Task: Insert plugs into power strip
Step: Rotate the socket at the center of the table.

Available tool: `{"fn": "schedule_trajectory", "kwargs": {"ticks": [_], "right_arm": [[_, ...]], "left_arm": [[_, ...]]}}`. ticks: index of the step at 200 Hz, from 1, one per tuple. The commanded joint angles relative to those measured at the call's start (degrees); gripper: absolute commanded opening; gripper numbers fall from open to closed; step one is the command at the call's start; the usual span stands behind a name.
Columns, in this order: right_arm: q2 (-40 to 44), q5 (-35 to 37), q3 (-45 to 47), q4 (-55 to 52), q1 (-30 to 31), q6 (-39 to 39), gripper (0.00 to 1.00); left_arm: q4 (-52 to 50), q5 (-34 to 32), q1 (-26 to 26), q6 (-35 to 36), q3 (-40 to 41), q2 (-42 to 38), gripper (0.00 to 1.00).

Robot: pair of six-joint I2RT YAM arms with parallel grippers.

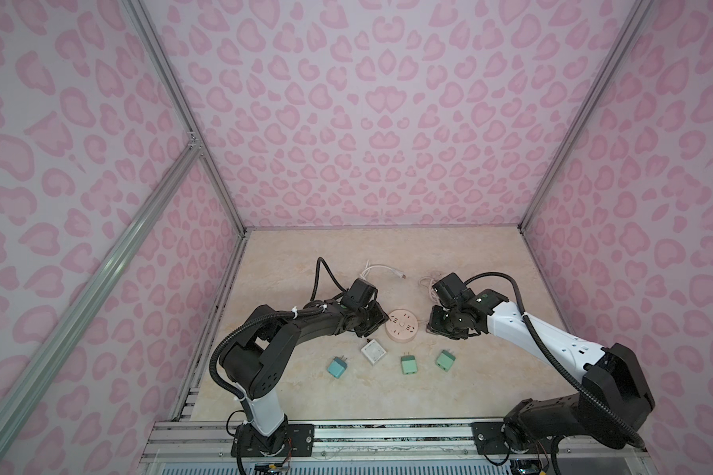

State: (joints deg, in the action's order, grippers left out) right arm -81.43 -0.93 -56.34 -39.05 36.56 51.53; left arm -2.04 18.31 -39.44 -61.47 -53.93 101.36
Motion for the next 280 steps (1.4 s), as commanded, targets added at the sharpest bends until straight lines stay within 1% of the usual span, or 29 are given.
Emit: {"fn": "schedule_trajectory", "kwargs": {"ticks": [1, 26, 61, 145, 178, 197, 218, 240, 265, 280], "right_arm": [[-1.88, -2.21, 0.63, 3.97, -1.13, 0.51, 0.00], [-3.98, -2.87, 0.18, 5.59, -2.56, -0.42, 0.00], [-8.27, -5.87, -1.13, 7.60, -4.55, -1.59, 0.00], [-15.10, -5.84, -8.57, 8.64, -7.19, -4.78, 0.00], [-16.76, -4.88, -12.10, 5.86, -7.40, -6.80, 0.00], [-16.78, -4.30, -14.50, 3.19, -7.16, -7.73, 0.00], [-16.69, -1.50, -18.44, -1.99, -5.73, -9.15, 0.00], [-17.24, 2.01, -22.82, -6.74, -3.37, -9.27, 0.00], [-19.03, 4.24, -26.75, -11.15, -1.65, -6.18, 0.00], [-19.98, 4.22, -28.01, -12.76, -1.02, -3.32, 0.00]], "left_arm": [[2.44, -0.02, -0.88, -1.53, 0.60, 0.59, 0.50], [4.63, 0.05, -2.19, -2.04, 0.55, 1.33, 0.50], [8.55, 1.46, -3.31, -4.45, 1.41, 2.70, 0.49], [11.15, 1.91, -8.08, -7.01, 1.41, 2.13, 0.49], [12.89, 2.87, -8.72, -7.79, 1.89, 2.88, 0.49], [12.68, 2.70, -8.77, -7.59, 2.09, 1.82, 0.49], [9.99, 1.65, -8.66, -6.14, 1.82, -1.19, 0.49], [4.62, -1.34, -8.56, -3.89, 1.05, -5.91, 0.50], [-3.29, -5.03, -7.64, 0.15, -0.46, -11.93, 0.50], [-5.51, -5.90, -6.23, 1.47, -0.20, -14.70, 0.51]]}}
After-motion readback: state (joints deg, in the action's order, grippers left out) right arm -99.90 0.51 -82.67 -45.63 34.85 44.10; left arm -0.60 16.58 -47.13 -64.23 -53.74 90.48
